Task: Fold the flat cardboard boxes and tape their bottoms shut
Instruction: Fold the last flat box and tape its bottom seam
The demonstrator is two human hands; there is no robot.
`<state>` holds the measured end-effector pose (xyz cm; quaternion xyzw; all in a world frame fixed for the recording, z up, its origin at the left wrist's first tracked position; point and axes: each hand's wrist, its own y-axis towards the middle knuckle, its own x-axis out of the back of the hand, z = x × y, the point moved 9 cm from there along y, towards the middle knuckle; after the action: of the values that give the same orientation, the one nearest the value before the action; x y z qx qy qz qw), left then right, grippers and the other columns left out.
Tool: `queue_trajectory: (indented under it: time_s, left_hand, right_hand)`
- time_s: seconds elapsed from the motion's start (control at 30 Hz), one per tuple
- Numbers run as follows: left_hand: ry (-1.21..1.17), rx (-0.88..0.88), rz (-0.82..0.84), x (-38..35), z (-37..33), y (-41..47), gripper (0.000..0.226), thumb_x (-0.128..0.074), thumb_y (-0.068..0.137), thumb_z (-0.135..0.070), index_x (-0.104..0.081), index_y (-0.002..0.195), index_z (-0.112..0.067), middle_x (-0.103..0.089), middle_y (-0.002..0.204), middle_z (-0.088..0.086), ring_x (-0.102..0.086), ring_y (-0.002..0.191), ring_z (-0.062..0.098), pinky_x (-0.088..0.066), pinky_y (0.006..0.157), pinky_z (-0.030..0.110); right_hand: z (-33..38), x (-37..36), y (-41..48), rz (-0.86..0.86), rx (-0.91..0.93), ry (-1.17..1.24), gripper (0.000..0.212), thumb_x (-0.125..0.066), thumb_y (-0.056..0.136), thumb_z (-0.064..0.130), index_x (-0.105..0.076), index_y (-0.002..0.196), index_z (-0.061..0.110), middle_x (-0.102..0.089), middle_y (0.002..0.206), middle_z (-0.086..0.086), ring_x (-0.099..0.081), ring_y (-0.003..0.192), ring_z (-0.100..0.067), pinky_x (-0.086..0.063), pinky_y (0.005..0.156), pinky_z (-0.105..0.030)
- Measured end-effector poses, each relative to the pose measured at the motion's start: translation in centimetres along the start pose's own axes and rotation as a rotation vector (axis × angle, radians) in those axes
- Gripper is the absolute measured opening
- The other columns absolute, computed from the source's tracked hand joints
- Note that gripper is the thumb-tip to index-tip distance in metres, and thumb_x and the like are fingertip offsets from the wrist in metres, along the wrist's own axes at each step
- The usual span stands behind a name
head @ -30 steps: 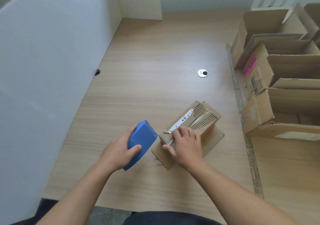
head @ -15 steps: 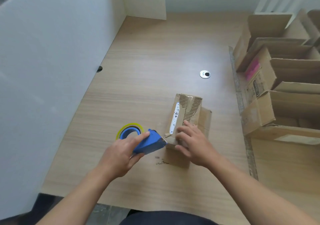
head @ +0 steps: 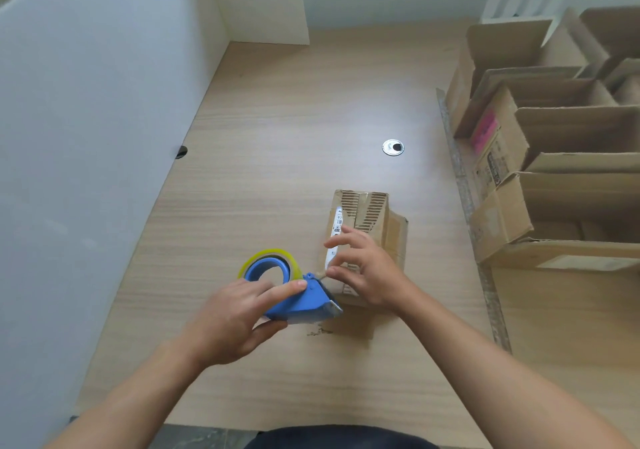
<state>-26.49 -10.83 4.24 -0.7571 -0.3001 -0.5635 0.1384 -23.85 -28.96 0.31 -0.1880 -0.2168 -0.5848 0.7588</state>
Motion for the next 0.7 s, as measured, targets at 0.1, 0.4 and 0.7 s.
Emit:
queue_trajectory:
  time_s: [0.1, 0.4, 0.7]
  left_hand:
    - [-0.114, 0.124, 0.142, -0.2, 1.1, 0.6, 0.069, -0.051, 0.087, -0.052, -0.019, 0.148, -0.057, -0.066, 0.116, -0.015, -0.063, 0.09, 0.014, -0.05, 0.074, 0.025]
    - [-0.071, 0.372, 0.534, -0.7, 7.3, 1.9, 0.059, -0.05, 0.07, -0.064, -0.037, 0.127, -0.072, -0.062, 0.08, -0.019, -0.054, 0.076, -0.005, -0.037, 0.06, 0.01]
    - [-0.127, 0.407, 0.71, -3.8, 8.4, 5.5, 0.033, -0.06, 0.08, -0.064, -0.053, 0.111, -0.071, -0.066, 0.095, -0.032, -0.058, 0.088, -0.008, -0.048, 0.078, 0.021]
  right_hand:
    - [-0.8, 0.5, -1.8, -0.046, -0.048, 0.018, 0.014, -0.071, 0.091, 0.022, -0.074, 0.081, 0.013, -0.056, 0.12, 0.01, -0.037, 0.133, -0.014, -0.024, 0.108, -0.021]
    - [-10.0, 3.0, -10.9, -0.359, -0.551, 0.349, 0.026, -0.069, 0.091, 0.025, -0.069, 0.066, 0.017, -0.056, 0.105, 0.008, -0.056, 0.102, -0.001, -0.041, 0.081, -0.018]
    - [-11.2, 1.8, -11.3, -0.46, -0.645, 0.264, 0.032, -0.072, 0.089, 0.032, -0.06, 0.064, 0.016, -0.057, 0.1, 0.006, -0.055, 0.1, 0.002, -0.032, 0.078, -0.005]
